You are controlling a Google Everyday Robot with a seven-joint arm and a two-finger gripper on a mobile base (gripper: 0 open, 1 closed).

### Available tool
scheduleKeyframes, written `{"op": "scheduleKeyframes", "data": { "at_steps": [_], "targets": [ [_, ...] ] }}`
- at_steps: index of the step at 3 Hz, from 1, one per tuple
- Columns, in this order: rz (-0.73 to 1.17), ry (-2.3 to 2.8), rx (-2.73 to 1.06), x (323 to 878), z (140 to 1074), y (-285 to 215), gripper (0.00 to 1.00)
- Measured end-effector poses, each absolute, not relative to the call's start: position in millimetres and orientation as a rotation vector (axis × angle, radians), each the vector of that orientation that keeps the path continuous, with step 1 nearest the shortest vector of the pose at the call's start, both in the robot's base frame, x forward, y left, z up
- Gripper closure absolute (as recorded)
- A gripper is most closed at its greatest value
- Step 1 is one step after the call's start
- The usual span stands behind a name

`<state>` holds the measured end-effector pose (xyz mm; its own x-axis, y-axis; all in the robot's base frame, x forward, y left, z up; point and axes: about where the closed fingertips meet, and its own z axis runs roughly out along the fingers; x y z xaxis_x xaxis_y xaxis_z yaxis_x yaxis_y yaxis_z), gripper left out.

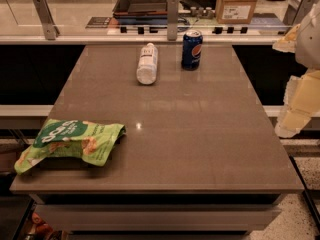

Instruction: Move pepsi can near green rice chip bag

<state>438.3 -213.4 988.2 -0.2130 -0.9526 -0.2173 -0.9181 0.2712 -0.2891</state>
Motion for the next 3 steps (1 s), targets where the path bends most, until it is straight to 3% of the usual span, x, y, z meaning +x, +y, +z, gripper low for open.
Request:
{"op": "scheduleKeyframes", "data": {
  "at_steps": [3],
  "targets": [
    [-0.128,2.135,-1.450,480.3,991.3,-225.9,0.00]
  ]
}}
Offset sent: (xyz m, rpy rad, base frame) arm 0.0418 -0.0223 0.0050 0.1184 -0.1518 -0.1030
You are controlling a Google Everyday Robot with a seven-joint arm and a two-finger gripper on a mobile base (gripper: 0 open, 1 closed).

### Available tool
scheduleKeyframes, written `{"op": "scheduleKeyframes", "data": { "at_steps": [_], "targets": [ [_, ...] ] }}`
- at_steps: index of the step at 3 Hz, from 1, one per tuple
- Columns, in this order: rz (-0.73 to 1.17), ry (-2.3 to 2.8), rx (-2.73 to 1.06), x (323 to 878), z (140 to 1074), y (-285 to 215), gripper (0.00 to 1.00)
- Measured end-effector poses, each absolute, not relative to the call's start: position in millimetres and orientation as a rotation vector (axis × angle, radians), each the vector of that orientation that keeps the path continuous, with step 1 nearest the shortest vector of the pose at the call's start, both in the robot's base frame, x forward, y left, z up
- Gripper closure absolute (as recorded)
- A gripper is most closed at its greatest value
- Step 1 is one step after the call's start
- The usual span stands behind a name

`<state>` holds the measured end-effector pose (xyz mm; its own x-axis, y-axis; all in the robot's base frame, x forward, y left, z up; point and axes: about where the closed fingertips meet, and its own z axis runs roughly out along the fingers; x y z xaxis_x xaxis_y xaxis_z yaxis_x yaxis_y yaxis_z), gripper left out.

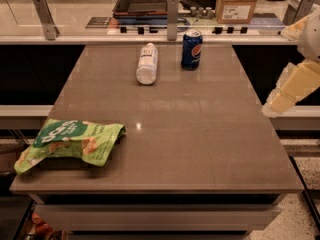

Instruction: Move pepsi can near green rice chip bag

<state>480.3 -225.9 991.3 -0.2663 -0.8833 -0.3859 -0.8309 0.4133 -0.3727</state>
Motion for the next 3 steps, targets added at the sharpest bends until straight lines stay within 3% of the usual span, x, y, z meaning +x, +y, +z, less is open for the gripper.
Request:
{"op": "scheduleKeyframes", "data": {
  "at_steps": [3],
  "targets": [
    [0.018,1.806,-1.131,598.2,998.7,-214.1,0.00]
  ]
}}
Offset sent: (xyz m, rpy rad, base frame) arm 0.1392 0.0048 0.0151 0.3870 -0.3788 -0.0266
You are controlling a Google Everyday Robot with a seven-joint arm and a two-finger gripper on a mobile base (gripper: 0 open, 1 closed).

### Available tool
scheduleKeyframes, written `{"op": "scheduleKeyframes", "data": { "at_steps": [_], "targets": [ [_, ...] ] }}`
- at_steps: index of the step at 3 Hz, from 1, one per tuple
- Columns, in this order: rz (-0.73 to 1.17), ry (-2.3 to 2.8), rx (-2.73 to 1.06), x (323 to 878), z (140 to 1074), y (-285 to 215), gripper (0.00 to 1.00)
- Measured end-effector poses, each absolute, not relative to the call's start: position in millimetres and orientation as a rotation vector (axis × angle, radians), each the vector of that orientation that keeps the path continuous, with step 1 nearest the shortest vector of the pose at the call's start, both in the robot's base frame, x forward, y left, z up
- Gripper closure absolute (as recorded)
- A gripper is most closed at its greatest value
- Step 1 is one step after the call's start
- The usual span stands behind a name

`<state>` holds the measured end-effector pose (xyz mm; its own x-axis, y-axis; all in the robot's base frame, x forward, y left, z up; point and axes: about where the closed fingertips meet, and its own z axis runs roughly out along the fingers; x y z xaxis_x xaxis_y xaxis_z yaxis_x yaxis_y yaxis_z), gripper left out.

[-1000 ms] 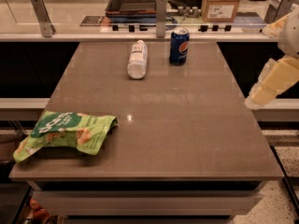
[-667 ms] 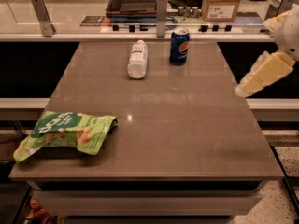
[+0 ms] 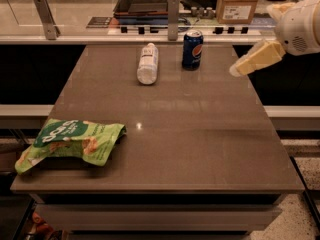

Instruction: Move pepsi can near green rice chip bag

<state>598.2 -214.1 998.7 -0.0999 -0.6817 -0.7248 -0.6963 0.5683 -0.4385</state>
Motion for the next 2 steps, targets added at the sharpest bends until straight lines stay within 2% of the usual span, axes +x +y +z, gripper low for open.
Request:
{"op": "scheduleKeyframes", "data": {
  "at_steps": [1,2],
  "targets": [
    [0.146,1.754,-1.073,634.5,989.2,-203.5,0.00],
    [0.146,1.754,-1.073,634.6,989.2,-203.4,0.00]
  ]
}}
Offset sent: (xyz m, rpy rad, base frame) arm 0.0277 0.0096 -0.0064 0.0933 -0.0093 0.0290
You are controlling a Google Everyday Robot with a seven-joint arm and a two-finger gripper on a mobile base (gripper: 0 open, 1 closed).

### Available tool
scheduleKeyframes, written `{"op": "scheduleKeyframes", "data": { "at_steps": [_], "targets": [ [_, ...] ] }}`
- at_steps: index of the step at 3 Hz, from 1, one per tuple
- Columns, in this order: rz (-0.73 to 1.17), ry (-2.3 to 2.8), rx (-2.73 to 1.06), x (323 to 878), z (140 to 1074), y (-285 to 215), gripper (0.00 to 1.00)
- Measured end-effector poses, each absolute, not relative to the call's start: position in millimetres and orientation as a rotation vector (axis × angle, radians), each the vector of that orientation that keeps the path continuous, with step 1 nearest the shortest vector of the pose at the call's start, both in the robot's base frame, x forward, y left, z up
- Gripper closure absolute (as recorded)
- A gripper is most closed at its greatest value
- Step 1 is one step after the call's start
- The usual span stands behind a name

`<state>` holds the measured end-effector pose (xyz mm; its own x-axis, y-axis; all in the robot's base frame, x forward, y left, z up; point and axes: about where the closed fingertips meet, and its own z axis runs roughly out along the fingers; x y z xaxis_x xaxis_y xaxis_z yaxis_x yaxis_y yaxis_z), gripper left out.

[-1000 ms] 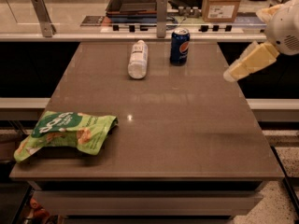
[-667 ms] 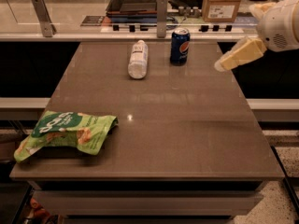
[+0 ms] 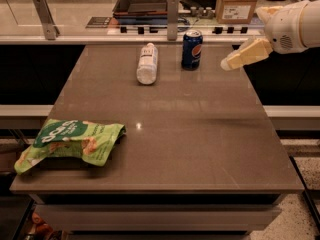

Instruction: Move pepsi can near green rice chip bag

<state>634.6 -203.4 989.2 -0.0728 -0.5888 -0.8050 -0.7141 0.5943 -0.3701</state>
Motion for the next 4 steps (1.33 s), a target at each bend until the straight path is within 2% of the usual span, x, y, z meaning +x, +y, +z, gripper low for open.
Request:
{"op": "scheduleKeyframes", "data": {
  "at_steps": [4],
  "targets": [
    [0.399,1.661,-0.921,723.3,959.5,-165.7,0.00]
  ]
}}
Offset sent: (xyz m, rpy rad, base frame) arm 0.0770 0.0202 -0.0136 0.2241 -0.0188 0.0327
